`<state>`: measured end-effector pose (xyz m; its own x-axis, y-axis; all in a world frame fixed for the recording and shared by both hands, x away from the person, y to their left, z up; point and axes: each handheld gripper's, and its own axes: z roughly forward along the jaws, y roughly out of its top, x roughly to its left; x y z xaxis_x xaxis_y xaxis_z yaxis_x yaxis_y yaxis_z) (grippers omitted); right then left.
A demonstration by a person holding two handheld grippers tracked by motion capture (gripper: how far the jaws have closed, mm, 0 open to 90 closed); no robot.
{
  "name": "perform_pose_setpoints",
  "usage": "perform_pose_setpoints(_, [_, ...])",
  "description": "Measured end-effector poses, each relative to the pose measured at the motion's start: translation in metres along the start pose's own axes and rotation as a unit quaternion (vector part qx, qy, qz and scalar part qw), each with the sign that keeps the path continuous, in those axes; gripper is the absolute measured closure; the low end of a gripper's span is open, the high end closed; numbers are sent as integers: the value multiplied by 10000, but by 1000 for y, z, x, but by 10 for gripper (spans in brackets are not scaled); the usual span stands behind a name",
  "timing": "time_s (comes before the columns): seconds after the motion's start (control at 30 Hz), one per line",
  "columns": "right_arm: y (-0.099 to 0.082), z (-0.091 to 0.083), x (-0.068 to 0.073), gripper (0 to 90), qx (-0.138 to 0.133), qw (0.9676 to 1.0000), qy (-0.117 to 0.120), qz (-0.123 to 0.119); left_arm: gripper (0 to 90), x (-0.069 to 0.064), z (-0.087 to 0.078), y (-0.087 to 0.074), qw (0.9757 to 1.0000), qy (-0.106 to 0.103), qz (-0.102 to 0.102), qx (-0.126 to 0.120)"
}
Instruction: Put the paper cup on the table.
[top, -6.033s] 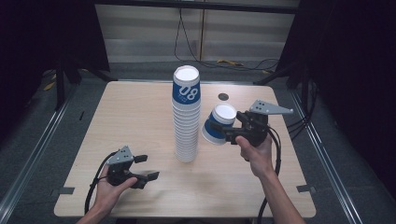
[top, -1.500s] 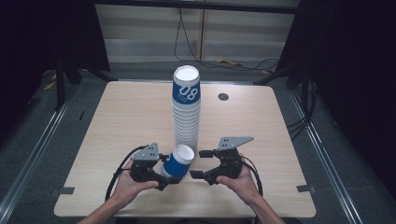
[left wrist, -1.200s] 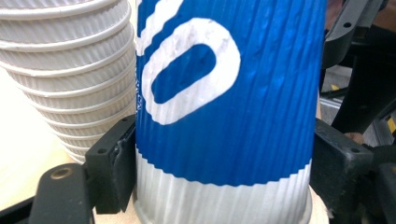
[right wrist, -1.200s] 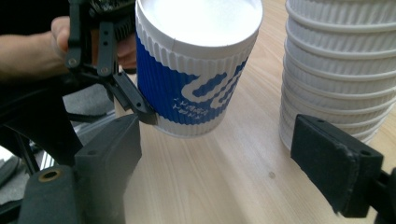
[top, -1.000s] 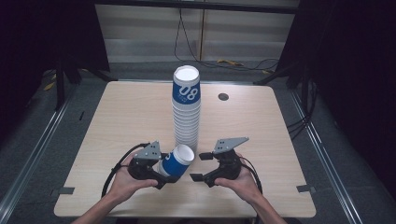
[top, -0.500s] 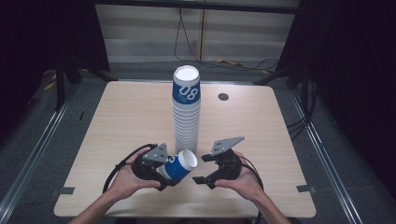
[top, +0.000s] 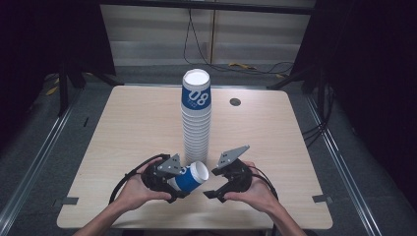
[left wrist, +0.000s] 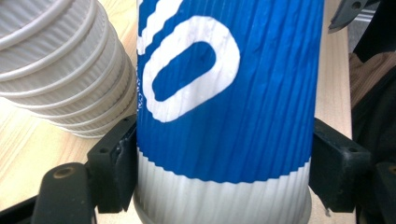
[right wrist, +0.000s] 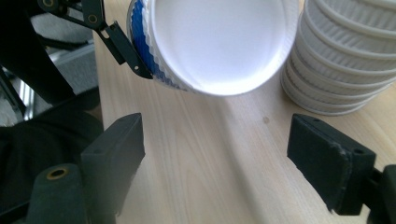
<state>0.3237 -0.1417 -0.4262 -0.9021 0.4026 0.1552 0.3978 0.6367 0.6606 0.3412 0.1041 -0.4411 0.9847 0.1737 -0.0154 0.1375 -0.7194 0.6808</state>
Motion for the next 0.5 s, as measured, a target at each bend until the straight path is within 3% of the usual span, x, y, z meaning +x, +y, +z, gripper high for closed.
perform_pose_setpoints(0.13, [2, 1, 1, 203, 184, 9995, -79, -264, 220, 0, 6, 6, 9996, -31, 162, 210])
perform_pose_setpoints(0.23, [4, 2, 2, 205, 308, 9990, -49, -309, 220, -1, 9, 8, 9995, -69, 204, 218])
perform_pose_setpoints(0.37, [4, 3, 2, 217, 495, 9981, -12, -375, 218, -4, 11, 10, 9983, -146, 335, 460])
perform_pose_setpoints(0.5, [4, 5, 2, 213, 644, 9969, -81, -446, 218, -5, 13, 10, 9976, -156, 391, 550])
